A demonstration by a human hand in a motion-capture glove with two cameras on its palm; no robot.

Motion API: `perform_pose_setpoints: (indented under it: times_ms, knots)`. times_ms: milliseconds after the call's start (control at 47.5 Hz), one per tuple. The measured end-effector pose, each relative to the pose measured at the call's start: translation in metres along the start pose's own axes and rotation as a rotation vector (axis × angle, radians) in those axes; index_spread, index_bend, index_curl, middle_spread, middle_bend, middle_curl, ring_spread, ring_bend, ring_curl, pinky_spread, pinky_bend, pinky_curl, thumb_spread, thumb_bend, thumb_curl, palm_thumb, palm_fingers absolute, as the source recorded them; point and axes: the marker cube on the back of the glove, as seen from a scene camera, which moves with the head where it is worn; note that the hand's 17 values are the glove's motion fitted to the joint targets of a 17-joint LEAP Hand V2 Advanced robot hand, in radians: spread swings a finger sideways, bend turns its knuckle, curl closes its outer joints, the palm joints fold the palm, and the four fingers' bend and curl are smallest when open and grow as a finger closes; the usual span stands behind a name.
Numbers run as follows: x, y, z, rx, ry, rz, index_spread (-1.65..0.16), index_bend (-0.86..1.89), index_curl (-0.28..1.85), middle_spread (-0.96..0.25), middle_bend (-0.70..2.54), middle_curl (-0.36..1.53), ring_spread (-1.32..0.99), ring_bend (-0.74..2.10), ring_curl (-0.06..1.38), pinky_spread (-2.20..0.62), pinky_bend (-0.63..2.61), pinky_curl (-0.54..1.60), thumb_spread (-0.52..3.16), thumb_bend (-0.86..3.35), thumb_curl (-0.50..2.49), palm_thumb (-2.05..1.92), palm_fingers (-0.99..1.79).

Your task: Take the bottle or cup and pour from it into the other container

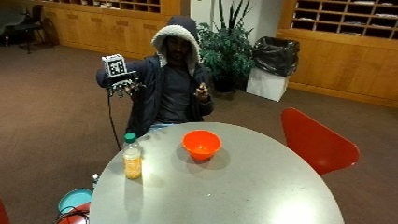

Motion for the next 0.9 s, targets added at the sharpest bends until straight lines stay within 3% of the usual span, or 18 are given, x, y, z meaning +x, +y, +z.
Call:
perform_pose_setpoints:
  times_ms: [126,168,252,358,463,526,673,757,842,905]
  knots:
    - [-0.008,-0.027,0.008,0.320,-0.010,0.294,-0.35,0.20,0.15,-0.03,0.28,0.13,0.11,0.21,0.10,0.26,0.39,0.16,0.64,0.07,0.11,0.21,0.46]
    - [-0.009,-0.027,0.009,0.335,-0.010,0.328,-0.38,0.19,0.17,-0.04,0.28,0.15,0.12,0.21,0.11,0.28,0.38,0.17,0.70,0.06,0.13,0.22,0.45]
    - [-0.006,-0.005,0.005,0.139,-0.007,0.175,-0.42,0.18,0.19,-0.04,0.27,0.18,0.13,0.20,0.13,0.31,0.38,0.20,0.79,0.03,0.16,0.23,0.45]
    - [-0.009,-0.026,0.009,0.335,-0.011,0.299,-0.44,0.17,0.22,-0.04,0.26,0.20,0.14,0.20,0.14,0.34,0.37,0.22,0.86,0.00,0.19,0.24,0.44]
    - [-0.002,0.008,0.002,-0.008,0.001,0.036,-0.45,0.16,0.23,-0.04,0.25,0.22,0.15,0.19,0.16,0.35,0.37,0.24,0.90,-0.02,0.22,0.24,0.43]
    - [0.002,0.010,0.003,-0.014,0.009,-0.044,-0.46,0.16,0.24,-0.04,0.24,0.24,0.15,0.19,0.17,0.35,0.36,0.25,0.91,-0.03,0.23,0.24,0.43]
    - [-0.002,0.010,0.005,0.023,-0.007,0.026,-0.46,0.16,0.26,-0.04,0.24,0.26,0.16,0.19,0.18,0.36,0.36,0.27,0.93,-0.03,0.26,0.24,0.42]
    - [-0.004,-0.014,0.008,0.214,-0.007,0.186,-0.46,0.15,0.26,-0.04,0.23,0.27,0.16,0.19,0.19,0.36,0.36,0.28,0.93,-0.03,0.27,0.24,0.42]
    - [0.001,-0.001,0.005,0.063,0.002,0.011,-0.47,0.15,0.26,-0.05,0.23,0.28,0.16,0.19,0.20,0.36,0.35,0.28,0.94,-0.03,0.28,0.23,0.42]
    - [0.002,-0.003,0.003,0.007,0.002,0.010,-0.47,0.15,0.27,-0.05,0.23,0.29,0.16,0.19,0.20,0.36,0.35,0.29,0.94,-0.03,0.28,0.23,0.42]
